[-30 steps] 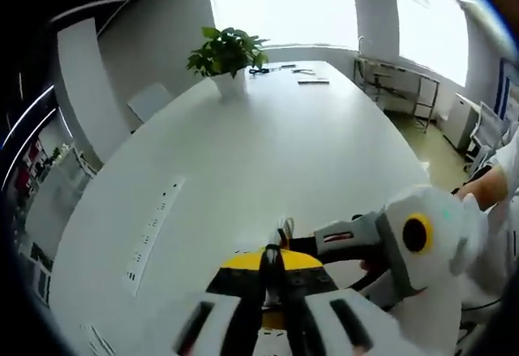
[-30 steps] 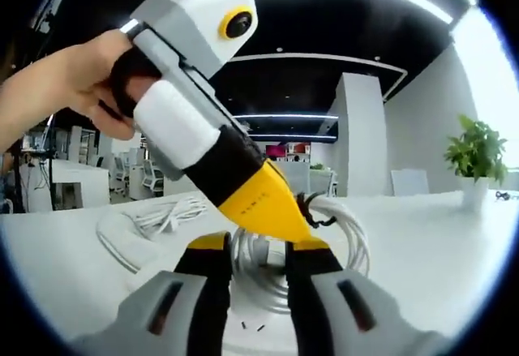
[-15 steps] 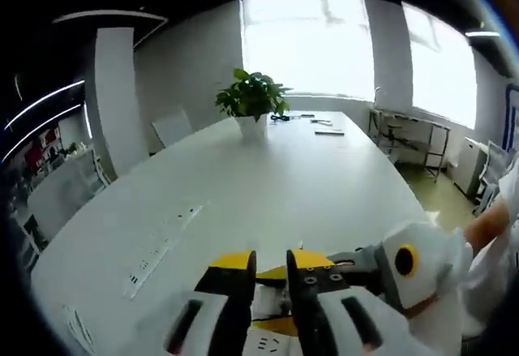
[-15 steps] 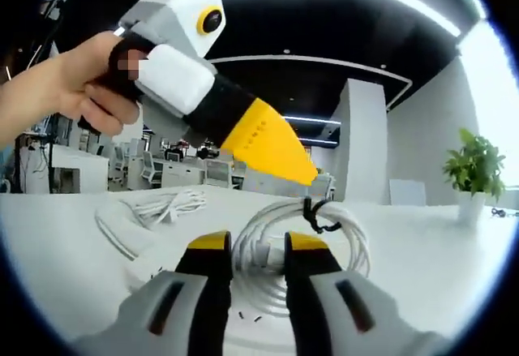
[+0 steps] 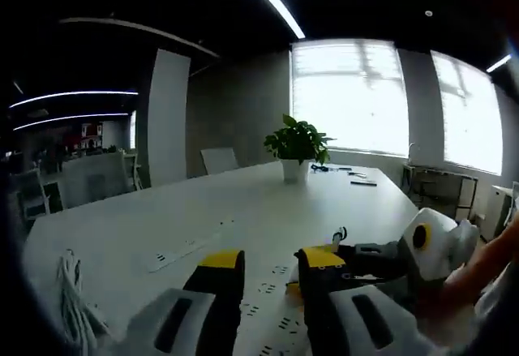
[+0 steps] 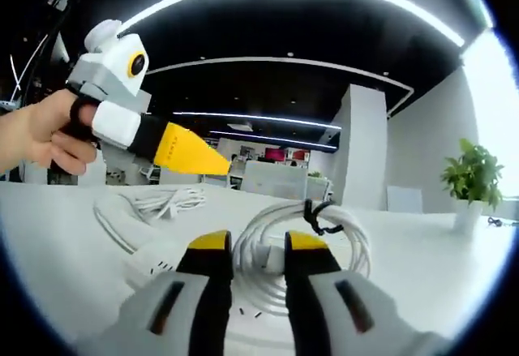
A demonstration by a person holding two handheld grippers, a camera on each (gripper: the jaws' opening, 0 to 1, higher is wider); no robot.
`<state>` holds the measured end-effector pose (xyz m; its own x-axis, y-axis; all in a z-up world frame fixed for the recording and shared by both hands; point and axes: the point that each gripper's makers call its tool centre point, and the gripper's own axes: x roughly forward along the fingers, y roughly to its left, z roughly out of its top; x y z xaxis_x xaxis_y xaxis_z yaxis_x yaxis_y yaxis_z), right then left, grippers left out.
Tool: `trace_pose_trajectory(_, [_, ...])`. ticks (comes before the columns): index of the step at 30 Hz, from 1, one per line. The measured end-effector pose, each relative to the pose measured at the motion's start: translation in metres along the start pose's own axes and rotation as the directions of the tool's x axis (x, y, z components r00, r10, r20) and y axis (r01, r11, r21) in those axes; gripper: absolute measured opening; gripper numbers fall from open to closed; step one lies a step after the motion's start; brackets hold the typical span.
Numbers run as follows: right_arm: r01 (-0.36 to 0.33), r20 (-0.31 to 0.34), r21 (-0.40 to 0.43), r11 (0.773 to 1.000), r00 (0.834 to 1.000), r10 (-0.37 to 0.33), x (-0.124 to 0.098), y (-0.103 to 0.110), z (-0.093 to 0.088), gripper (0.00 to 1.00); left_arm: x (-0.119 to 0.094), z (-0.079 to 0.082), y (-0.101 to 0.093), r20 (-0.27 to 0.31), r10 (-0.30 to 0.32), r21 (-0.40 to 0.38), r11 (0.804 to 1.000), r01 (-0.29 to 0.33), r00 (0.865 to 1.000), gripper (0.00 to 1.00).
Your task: Straighten the power strip on the desk, plug the charger into it
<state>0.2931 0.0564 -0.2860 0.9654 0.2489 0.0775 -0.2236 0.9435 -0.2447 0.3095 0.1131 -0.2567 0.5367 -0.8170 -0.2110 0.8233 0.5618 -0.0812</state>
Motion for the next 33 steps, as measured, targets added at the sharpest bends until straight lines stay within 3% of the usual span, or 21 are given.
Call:
trace_pose_trajectory(3, [0.003, 0.004, -0.027, 1.0, 1.0, -0.003, -0.004, 0.001, -0.001, 0.23, -0.008, -0.004, 0.007, 0.015, 0.04, -0.009, 0.999, -0.039, 0.999, 0.29])
trace_pose_trajectory(9, [0.011, 0.015, 0.089, 0.996, 1.0, -0.013, -0.005, -0.009, -0.004, 0.23, -0.018, -0.013, 0.013, 0.038, 0.068, -0.063, 0.996, -0.065, 0.997, 0.29])
trace_pose_trajectory(14, [0.009, 0.009, 0.034, 0.999, 1.0, -0.01, -0.006, -0.005, -0.005, 0.23, -0.025, -0.028, 0.016, 0.049, 0.093, -0.091, 0.992, -0.088, 0.995, 0.28])
trace_pose_trajectory(22, [-0.004, 0.01, 0.094, 0.996, 1.0, 0.003, 0.001, -0.012, -0.008, 0.23, -0.034, -0.044, 0.021, 0.055, 0.116, -0.113, 0.988, -0.11, 0.992, 0.28])
trace_pose_trajectory(25, [-0.041, -0.034, 0.057, 0.998, 0.998, 0.043, 0.007, -0.01, -0.008, 0.23, -0.034, -0.05, 0.021, 0.039, 0.115, -0.115, 0.987, -0.11, 0.993, 0.27])
trace_pose_trajectory(30, [-0.065, -0.081, 0.077, 0.995, 0.994, 0.071, 0.017, -0.011, -0.006, 0.24, -0.033, -0.054, 0.022, 0.024, 0.115, -0.084, 0.99, -0.113, 0.993, 0.28])
trace_pose_trajectory(33, [-0.087, -0.066, 0.041, 0.995, 0.994, 0.089, 0.02, -0.01, -0.005, 0.26, -0.033, -0.059, 0.023, 0.013, 0.111, -0.082, 0.991, -0.109, 0.994, 0.28])
